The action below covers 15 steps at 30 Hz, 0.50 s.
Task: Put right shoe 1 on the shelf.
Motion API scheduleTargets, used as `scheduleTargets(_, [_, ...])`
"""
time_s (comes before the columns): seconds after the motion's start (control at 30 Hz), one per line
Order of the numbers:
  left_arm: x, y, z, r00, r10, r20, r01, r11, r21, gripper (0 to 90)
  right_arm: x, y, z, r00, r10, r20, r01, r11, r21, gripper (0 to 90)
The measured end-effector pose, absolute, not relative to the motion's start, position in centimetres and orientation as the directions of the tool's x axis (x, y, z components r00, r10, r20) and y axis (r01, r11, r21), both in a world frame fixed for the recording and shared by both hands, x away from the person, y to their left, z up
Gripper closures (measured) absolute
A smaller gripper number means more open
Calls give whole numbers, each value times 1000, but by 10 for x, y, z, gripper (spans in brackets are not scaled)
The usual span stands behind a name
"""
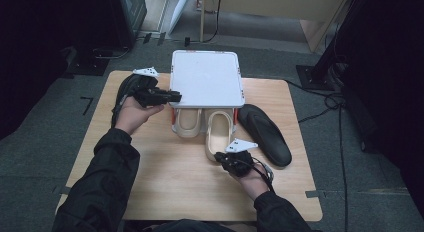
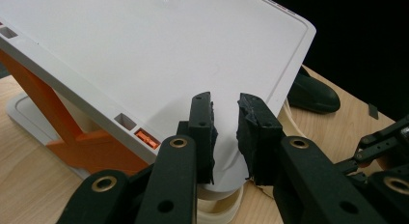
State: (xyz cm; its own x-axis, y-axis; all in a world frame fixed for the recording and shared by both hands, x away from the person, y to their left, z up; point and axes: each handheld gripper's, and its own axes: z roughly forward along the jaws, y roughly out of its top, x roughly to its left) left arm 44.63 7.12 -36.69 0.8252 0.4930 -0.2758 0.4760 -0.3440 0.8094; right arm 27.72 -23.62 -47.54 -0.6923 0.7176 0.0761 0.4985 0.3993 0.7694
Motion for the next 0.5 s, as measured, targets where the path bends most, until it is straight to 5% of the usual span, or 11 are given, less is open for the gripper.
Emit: scheduleTargets(0.5, [446,71,-367,823,499,-272,477,-345,809,769,306,-236,-472,-665,746,35,462,375,804,832])
